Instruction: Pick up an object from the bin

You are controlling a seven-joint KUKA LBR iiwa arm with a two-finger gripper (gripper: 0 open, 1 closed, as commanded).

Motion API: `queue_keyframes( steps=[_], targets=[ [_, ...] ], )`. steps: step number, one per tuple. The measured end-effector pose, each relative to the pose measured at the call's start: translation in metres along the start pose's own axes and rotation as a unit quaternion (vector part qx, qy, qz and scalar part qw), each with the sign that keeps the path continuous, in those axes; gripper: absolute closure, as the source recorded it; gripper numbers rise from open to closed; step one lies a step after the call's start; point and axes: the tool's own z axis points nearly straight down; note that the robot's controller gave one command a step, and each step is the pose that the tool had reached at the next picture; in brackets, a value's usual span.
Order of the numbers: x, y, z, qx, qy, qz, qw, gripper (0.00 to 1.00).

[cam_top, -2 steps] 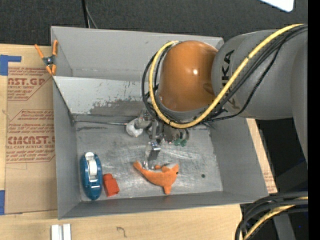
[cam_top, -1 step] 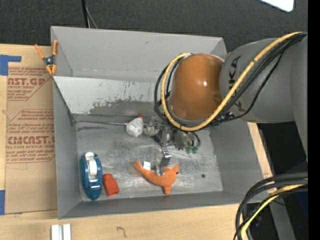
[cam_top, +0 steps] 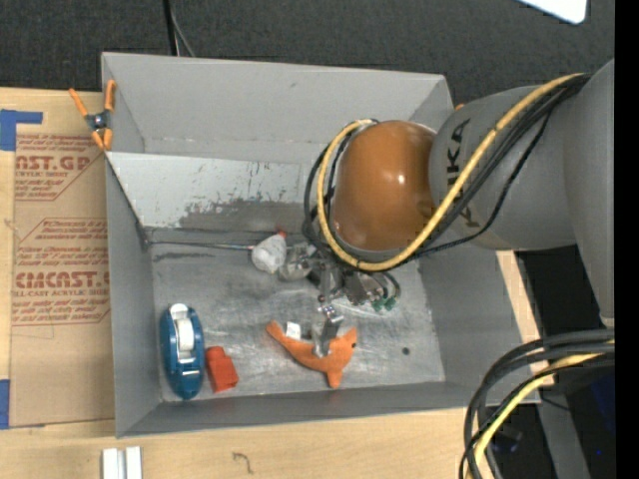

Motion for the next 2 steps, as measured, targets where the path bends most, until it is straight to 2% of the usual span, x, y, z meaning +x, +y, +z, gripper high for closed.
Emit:
queue_keyframes(
  steps=[1, 2],
  targets=[
    [0.0104, -0.0415, 0.0630, -0.001, 0.0032, -0.138, 0.9904, 1.00],
    [0.0104, -0.0416, 0.0630, -0.001, 0.0032, -0.138, 0.9904, 1.00]
  ],
)
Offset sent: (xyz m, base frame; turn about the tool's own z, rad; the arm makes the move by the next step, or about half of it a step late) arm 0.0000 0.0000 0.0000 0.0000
